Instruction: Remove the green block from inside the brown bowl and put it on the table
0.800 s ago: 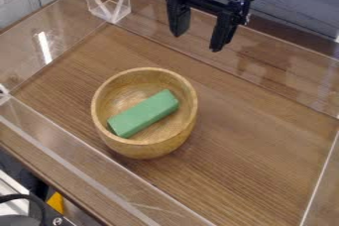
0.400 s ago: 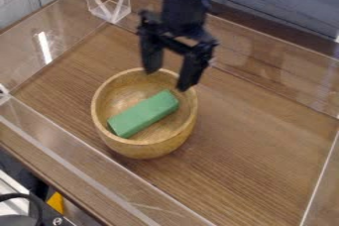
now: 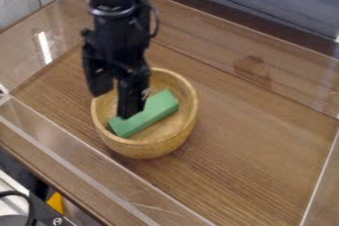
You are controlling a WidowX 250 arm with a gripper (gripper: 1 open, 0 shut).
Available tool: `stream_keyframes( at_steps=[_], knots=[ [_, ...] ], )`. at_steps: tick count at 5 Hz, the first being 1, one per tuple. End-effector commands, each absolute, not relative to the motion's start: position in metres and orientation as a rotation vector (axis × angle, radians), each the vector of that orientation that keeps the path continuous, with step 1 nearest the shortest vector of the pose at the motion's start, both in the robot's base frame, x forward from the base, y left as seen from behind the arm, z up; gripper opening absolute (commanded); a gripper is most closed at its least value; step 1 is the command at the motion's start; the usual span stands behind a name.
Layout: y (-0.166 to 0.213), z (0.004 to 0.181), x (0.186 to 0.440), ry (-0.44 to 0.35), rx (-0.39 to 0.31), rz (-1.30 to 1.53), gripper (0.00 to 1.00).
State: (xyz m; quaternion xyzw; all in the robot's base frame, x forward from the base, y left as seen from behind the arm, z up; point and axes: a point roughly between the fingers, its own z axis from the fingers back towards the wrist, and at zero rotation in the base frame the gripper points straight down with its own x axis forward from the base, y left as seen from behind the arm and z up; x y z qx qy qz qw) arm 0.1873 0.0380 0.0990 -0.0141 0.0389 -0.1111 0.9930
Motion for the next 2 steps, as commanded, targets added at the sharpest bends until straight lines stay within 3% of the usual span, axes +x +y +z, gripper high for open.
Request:
stream_keyframes(
  at_steps=[1,2],
  knots=[
    [0.0333,0.0933,0.1857,0.018,-0.024,-0.268,1.0],
    [0.0281,0.0839,0.1835,0.006,-0.031,-0.295,1.0]
  ],
)
